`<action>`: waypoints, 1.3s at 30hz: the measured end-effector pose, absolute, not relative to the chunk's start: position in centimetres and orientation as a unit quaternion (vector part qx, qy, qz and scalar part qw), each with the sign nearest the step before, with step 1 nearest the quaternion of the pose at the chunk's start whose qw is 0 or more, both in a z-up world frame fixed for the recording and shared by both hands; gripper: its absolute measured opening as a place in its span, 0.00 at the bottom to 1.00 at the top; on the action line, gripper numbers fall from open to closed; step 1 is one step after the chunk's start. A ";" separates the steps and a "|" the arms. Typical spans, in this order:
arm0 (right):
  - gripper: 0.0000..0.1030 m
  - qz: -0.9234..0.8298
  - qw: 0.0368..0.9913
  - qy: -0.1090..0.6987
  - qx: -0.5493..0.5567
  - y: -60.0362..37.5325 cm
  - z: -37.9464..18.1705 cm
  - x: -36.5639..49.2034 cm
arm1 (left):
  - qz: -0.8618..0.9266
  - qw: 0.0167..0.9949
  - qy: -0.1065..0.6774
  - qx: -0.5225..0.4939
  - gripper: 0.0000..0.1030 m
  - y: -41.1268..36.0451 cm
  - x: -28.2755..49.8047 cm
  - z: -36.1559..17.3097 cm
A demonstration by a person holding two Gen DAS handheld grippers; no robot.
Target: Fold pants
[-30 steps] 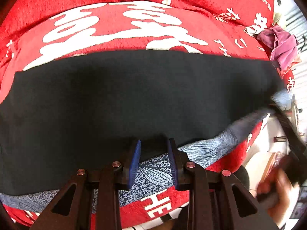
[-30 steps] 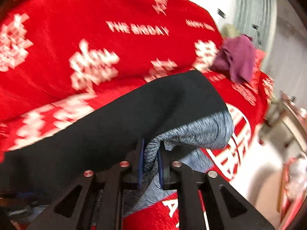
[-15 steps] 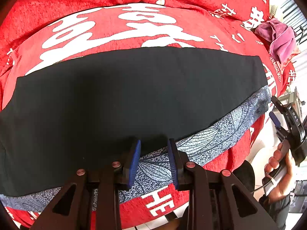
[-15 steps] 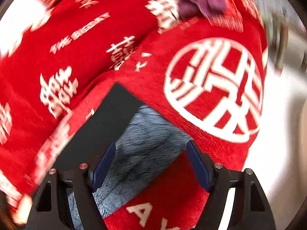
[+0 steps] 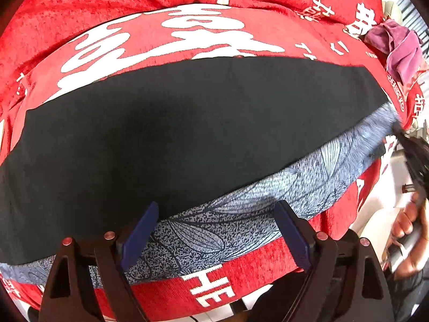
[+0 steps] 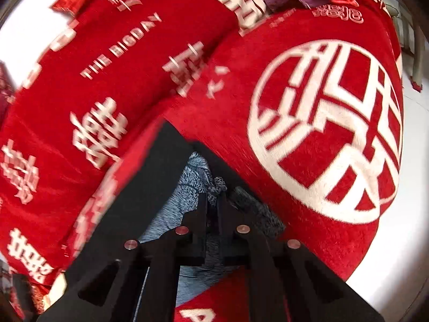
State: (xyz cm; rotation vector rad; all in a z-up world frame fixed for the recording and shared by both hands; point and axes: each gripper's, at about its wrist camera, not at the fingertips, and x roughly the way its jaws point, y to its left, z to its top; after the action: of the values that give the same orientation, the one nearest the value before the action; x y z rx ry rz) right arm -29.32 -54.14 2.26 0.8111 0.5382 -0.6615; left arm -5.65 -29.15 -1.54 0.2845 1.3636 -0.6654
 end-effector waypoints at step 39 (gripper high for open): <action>0.64 -0.137 0.880 0.447 0.080 -37.8 0.3 -18.8 | -0.213 0.767 0.601 0.074 0.86 -19.9 -2.2 -1.8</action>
State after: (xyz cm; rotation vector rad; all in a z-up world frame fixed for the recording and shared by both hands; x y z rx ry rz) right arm -18.84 -37.78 0.26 0.1660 0.9321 -0.2855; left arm -2.16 -19.85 -1.82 0.1607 1.3047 -0.4631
